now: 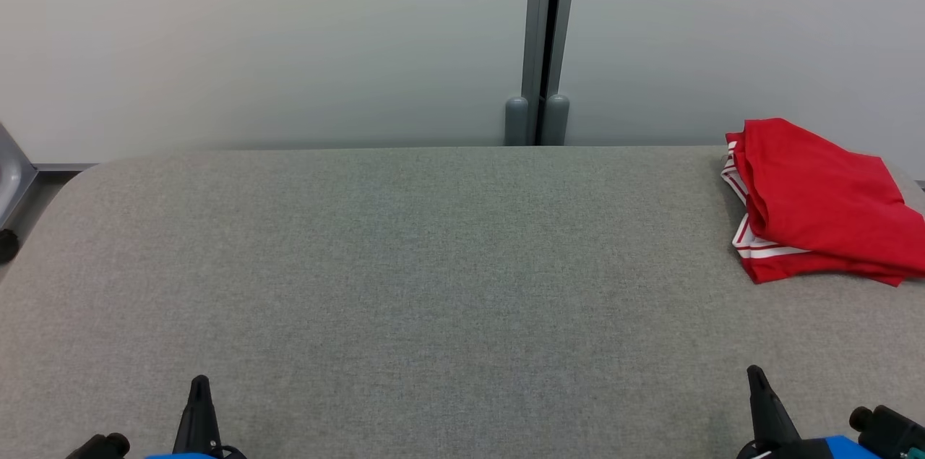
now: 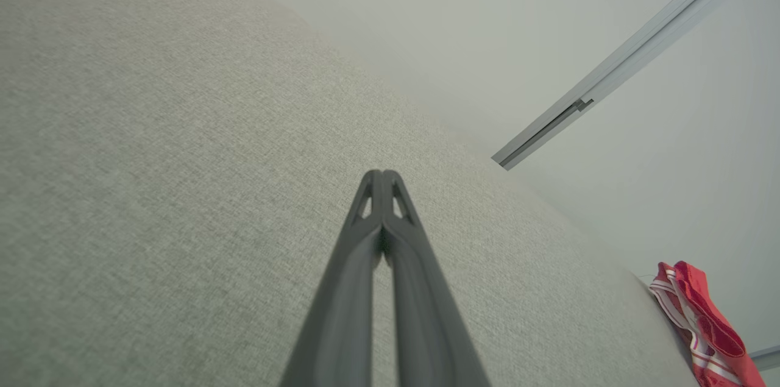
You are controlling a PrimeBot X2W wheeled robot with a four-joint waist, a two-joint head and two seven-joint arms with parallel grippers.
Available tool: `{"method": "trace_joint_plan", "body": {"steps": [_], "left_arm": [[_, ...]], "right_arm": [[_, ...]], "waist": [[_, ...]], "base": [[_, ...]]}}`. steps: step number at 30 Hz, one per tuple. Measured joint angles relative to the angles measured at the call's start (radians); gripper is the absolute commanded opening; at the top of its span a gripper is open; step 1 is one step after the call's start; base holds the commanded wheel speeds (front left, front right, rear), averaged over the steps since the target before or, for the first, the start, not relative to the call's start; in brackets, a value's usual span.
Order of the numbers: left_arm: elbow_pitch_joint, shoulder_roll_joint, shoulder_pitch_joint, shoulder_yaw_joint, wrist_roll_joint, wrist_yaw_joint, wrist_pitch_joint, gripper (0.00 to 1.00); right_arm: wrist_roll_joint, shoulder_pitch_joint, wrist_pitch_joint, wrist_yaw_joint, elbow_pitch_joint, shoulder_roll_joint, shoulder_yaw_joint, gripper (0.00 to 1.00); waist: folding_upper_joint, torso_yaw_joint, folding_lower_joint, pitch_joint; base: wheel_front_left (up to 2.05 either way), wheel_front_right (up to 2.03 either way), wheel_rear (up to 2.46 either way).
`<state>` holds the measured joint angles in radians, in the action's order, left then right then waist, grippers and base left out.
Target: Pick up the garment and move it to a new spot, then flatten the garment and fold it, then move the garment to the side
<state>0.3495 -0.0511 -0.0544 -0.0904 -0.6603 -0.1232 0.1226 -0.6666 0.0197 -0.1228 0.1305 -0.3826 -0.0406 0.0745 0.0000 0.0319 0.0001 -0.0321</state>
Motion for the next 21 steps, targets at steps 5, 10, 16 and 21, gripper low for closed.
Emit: {"method": "trace_joint_plan", "body": {"steps": [5,10,16,21], "left_arm": [[-0.007,0.0,0.011,-0.002,-0.073,0.0,-0.018,0.0],[-0.015,0.0,0.021,-0.003,-0.142,0.0,-0.035,0.0],[-0.024,0.0,0.038,-0.005,-0.221,0.0,-0.055,0.0],[-0.029,0.0,0.043,-0.007,-0.282,0.0,-0.07,0.0]], "right_arm": [[-0.072,-0.015,0.02,0.0,0.012,0.0,0.003,0.0],[-0.14,-0.017,0.036,0.0,0.019,0.0,0.006,0.0],[-0.218,-0.034,0.057,0.0,0.032,-0.001,0.009,0.0],[-0.279,-0.037,0.07,0.0,0.041,-0.001,0.012,0.0]], "waist": [[0.0,-0.002,0.0,0.002],[0.0,-0.003,0.0,0.004],[0.0,-0.005,0.0,0.006],[0.0,-0.007,0.0,0.008]], "base": [[0.0,0.0,0.0],[0.0,0.0,0.0],[0.0,0.0,0.0],[0.0,0.0,0.0]]}}
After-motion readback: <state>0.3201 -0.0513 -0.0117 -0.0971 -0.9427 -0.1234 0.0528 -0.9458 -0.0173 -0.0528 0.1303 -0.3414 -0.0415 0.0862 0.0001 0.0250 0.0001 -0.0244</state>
